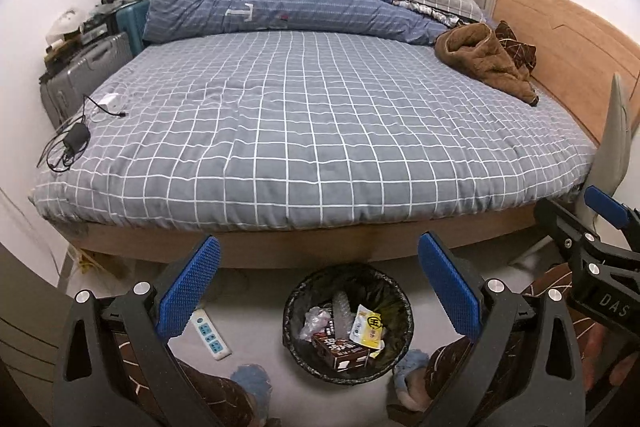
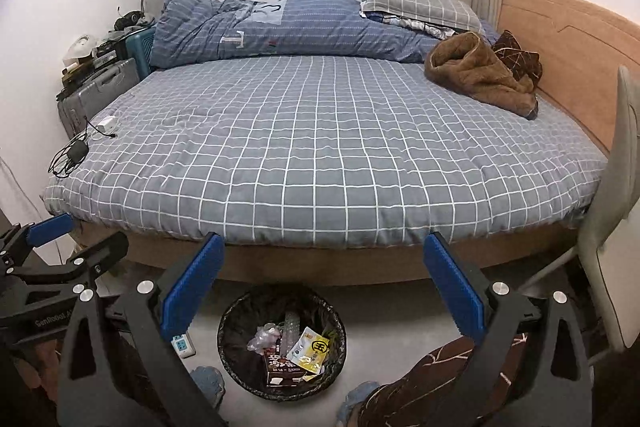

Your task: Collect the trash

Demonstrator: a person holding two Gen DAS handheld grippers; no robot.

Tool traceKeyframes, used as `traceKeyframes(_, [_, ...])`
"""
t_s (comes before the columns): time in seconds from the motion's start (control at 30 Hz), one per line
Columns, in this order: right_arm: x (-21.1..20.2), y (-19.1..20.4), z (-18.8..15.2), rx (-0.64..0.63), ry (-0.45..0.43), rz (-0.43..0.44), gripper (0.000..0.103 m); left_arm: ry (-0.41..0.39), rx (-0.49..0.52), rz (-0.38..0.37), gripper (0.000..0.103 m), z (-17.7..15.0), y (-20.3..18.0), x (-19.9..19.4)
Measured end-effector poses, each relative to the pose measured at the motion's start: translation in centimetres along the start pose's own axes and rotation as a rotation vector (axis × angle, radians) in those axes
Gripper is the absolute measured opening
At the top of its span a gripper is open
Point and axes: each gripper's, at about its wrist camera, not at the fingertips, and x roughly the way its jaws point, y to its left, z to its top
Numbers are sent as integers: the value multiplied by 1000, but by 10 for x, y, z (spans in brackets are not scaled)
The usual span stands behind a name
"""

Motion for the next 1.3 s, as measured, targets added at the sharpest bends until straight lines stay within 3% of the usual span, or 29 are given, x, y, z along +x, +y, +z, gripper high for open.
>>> traceKeyframes(1.3, [20, 7, -10, -22, 41, 6, 96, 15, -23, 38, 97, -9, 12, 14])
